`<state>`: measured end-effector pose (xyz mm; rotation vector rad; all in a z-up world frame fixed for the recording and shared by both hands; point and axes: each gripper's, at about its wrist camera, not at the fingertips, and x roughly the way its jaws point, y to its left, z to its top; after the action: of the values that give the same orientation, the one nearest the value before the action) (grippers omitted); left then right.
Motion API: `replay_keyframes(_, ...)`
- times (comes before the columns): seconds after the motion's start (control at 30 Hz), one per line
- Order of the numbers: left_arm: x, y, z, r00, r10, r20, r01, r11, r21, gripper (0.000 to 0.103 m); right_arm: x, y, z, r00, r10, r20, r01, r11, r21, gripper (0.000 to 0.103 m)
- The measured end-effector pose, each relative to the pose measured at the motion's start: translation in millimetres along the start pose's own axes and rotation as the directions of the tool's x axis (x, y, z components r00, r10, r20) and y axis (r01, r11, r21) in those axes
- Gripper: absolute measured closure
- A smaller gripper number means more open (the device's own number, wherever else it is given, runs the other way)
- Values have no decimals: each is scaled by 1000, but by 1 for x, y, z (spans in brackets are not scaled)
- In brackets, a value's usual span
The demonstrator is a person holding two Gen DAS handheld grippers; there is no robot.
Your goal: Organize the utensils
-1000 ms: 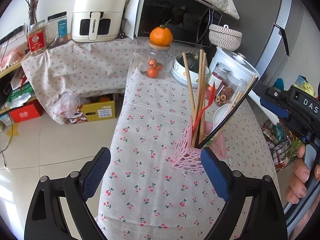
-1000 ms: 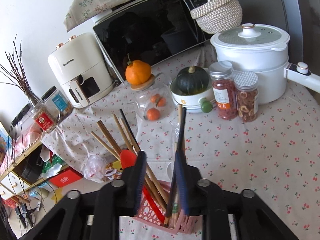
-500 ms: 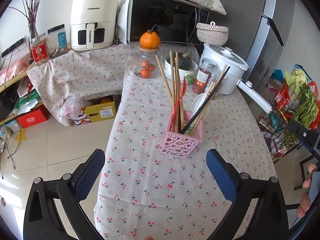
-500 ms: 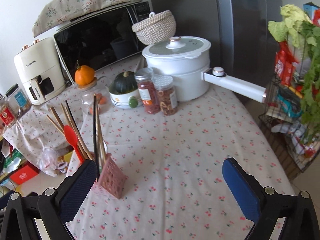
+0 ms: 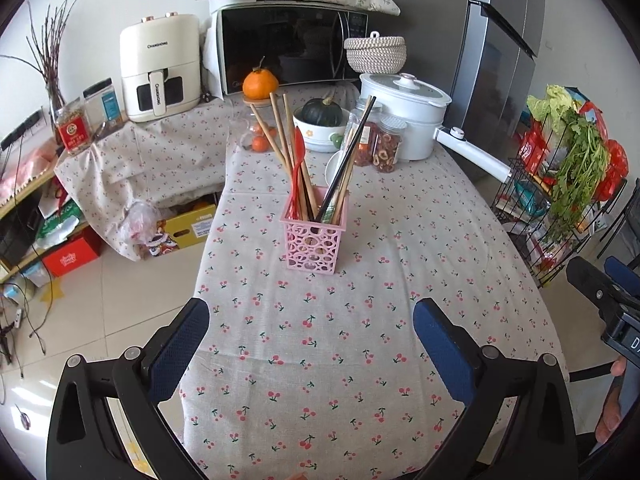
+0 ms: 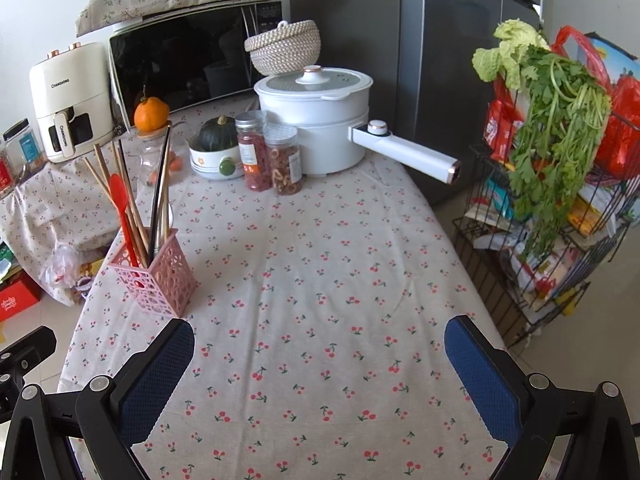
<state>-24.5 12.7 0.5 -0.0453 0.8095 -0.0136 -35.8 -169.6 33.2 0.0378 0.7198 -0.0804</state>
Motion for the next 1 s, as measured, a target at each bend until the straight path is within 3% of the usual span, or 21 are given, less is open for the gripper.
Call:
replay_keyframes(0.3,-16,4,3,998,16,58,-15,1000,-18,0,-4,7,3,999,4,33,-4,1000,-2,0)
replay_keyframes(1.0,-14,8,1,998,18,61,-17,1000,-18,0,5,15,3,1000,-10,20,10,1000,4,0)
